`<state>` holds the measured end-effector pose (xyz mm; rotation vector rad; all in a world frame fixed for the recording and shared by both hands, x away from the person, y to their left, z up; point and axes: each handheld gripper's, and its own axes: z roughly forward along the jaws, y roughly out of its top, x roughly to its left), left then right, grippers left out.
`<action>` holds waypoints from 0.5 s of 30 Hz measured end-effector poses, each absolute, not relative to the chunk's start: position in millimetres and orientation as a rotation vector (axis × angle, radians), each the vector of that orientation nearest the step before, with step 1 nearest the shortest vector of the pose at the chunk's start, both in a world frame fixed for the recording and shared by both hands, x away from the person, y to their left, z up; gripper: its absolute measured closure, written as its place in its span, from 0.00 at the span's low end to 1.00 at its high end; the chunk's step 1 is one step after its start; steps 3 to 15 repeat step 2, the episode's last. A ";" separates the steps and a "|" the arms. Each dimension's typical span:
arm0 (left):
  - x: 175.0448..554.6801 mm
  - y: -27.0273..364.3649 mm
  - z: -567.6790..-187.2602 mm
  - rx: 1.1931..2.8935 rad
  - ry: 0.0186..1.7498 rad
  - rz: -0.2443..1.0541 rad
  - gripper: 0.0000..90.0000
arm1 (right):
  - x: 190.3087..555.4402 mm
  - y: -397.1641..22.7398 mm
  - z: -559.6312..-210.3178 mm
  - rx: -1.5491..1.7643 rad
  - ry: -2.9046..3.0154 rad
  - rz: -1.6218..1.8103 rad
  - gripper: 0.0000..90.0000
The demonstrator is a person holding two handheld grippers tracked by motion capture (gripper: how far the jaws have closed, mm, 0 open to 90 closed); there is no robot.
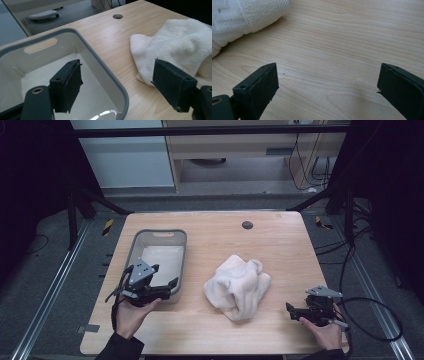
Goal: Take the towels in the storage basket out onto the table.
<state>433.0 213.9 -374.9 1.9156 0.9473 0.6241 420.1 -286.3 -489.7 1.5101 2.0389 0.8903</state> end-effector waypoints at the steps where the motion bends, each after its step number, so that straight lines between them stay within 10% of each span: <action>1: 432.1 216.0 -376.2 1.912 0.950 0.626 0.25 | 420.2 -286.3 -489.8 1.511 2.037 0.889 0.04; 15: 430.2 219.7 -378.2 1.904 0.959 0.630 0.25 | 420.3 -286.5 -489.8 1.510 2.037 0.885 0.04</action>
